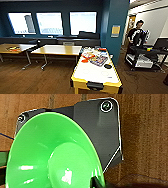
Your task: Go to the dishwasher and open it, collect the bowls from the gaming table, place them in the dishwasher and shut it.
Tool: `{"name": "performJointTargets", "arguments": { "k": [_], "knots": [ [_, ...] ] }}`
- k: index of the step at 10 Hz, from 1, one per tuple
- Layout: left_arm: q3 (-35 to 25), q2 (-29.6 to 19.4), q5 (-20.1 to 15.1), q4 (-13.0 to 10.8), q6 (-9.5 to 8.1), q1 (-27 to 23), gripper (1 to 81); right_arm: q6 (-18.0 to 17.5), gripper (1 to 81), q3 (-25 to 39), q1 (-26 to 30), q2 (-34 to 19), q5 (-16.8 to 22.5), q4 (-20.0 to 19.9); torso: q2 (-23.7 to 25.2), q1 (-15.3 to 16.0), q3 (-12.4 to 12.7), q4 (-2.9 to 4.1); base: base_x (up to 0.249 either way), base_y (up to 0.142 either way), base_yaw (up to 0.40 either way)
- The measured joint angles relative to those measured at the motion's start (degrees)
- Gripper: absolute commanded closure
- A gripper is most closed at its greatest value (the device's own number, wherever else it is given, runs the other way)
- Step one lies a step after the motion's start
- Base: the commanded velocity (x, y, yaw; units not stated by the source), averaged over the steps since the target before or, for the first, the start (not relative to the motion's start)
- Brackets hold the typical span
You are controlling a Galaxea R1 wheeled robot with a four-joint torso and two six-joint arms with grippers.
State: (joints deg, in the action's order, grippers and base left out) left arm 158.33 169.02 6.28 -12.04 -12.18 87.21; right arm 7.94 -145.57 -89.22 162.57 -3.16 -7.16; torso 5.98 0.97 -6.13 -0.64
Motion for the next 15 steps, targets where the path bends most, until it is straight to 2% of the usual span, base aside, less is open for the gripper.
{"name": "performJointTargets", "arguments": {
  "k": [6, 12, 15],
  "knots": [
    [-0.8, -0.2, 0.0, -0.2, 0.0, 0.0, 81.1, 0.0, 81.1, -0.7, -0.1, 0.5, 0.0, 0.0, 0.0, 0.0, 0.0, 0.0, 0.0, 0.0, -0.023],
    [-1.0, -0.3, -0.3, -0.6, 0.05, 0.8, 81.1, 0.0, 81.1, -0.8, 0.0, 0.5, -0.7, 0.2, 0.0, 0.0, 0.0, 0.0, 0.0, 0.0, -0.339],
    [-1.1, -0.1, 0.2, -0.6, 0.05, -0.4, 81.1, 0.2, 81.1, -0.9, -0.9, 0.7, -0.2, 0.5, 0.0, 0.0, 0.0, 0.0, 0.0, 0.0, -0.39]
  ]
}}
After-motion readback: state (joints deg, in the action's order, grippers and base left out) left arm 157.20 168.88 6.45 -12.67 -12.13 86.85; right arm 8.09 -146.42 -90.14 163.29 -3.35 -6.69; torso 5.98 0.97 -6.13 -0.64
